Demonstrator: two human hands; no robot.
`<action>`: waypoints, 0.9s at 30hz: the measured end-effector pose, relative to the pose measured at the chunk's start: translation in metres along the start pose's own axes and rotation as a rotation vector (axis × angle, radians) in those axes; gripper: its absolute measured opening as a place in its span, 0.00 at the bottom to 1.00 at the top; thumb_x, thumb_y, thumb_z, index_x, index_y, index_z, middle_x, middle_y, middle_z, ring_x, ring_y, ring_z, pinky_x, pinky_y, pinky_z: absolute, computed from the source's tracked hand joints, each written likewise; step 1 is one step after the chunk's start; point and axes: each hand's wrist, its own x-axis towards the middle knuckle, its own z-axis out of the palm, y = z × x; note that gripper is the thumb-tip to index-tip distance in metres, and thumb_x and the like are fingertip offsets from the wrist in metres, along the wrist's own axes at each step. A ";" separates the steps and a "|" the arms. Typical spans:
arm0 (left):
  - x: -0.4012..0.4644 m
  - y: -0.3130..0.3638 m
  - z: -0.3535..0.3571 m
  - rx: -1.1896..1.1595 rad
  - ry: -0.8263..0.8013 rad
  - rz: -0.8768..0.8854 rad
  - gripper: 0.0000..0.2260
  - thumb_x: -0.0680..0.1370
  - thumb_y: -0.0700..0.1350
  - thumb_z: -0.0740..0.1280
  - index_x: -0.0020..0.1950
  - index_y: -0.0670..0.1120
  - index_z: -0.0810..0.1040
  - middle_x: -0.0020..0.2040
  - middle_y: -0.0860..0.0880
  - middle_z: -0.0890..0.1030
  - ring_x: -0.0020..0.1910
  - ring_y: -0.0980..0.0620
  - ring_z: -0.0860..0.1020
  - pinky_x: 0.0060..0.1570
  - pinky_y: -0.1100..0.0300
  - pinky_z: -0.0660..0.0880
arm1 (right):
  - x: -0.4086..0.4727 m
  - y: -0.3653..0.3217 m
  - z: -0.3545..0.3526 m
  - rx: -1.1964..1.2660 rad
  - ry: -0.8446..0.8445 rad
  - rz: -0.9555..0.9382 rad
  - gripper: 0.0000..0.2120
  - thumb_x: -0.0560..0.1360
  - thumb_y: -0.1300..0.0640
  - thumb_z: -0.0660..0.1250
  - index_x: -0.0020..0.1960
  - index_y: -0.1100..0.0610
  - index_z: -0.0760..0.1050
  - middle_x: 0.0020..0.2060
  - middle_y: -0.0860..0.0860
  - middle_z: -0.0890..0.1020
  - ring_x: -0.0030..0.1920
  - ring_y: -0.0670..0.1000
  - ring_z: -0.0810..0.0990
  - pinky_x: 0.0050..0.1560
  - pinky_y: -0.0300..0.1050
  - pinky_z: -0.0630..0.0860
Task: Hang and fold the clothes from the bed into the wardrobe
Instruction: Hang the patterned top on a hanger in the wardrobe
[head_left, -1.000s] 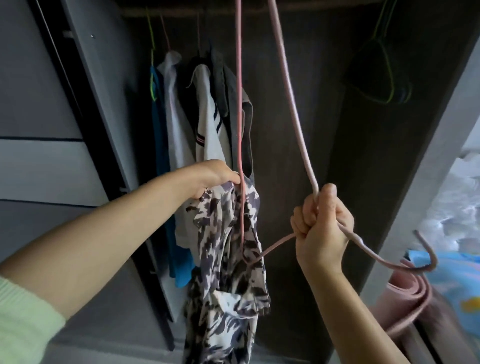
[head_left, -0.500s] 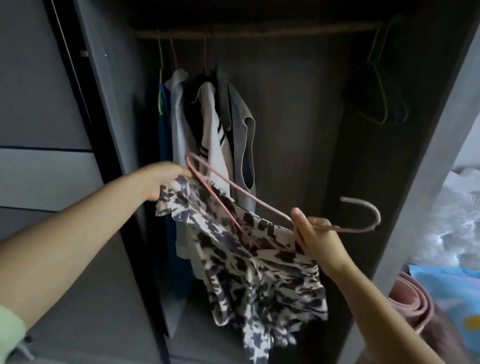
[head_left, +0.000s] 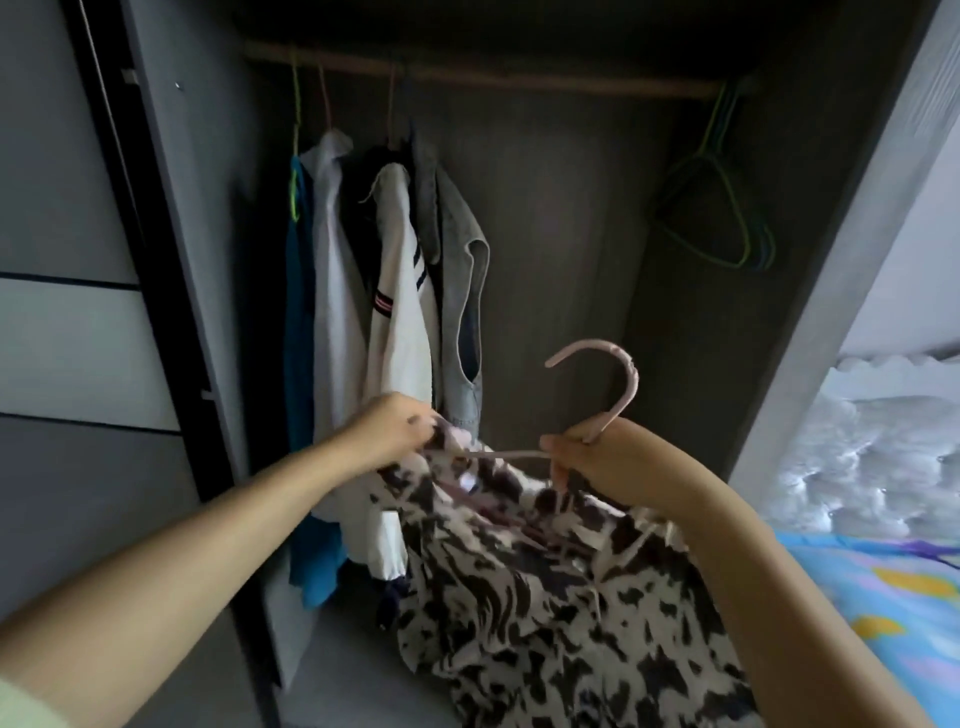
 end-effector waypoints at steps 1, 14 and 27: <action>-0.001 0.005 0.008 0.097 -0.104 0.069 0.10 0.75 0.39 0.61 0.35 0.36 0.73 0.31 0.42 0.76 0.28 0.58 0.67 0.32 0.61 0.64 | 0.000 -0.002 0.002 -0.004 -0.034 -0.028 0.21 0.79 0.45 0.59 0.31 0.51 0.78 0.22 0.45 0.72 0.28 0.43 0.72 0.33 0.36 0.69; -0.006 0.048 0.014 -0.043 -0.415 0.300 0.06 0.78 0.46 0.67 0.52 0.52 0.82 0.43 0.59 0.81 0.44 0.62 0.79 0.47 0.67 0.73 | -0.008 -0.004 0.009 0.029 -0.216 -0.089 0.18 0.79 0.46 0.61 0.34 0.52 0.79 0.19 0.45 0.67 0.21 0.43 0.64 0.25 0.31 0.62; -0.020 0.016 -0.002 -0.060 -0.097 0.361 0.24 0.68 0.69 0.63 0.38 0.48 0.81 0.26 0.57 0.70 0.28 0.59 0.68 0.29 0.65 0.60 | -0.016 0.045 -0.035 0.453 0.035 0.071 0.07 0.78 0.59 0.63 0.49 0.51 0.79 0.46 0.50 0.82 0.50 0.51 0.81 0.44 0.41 0.76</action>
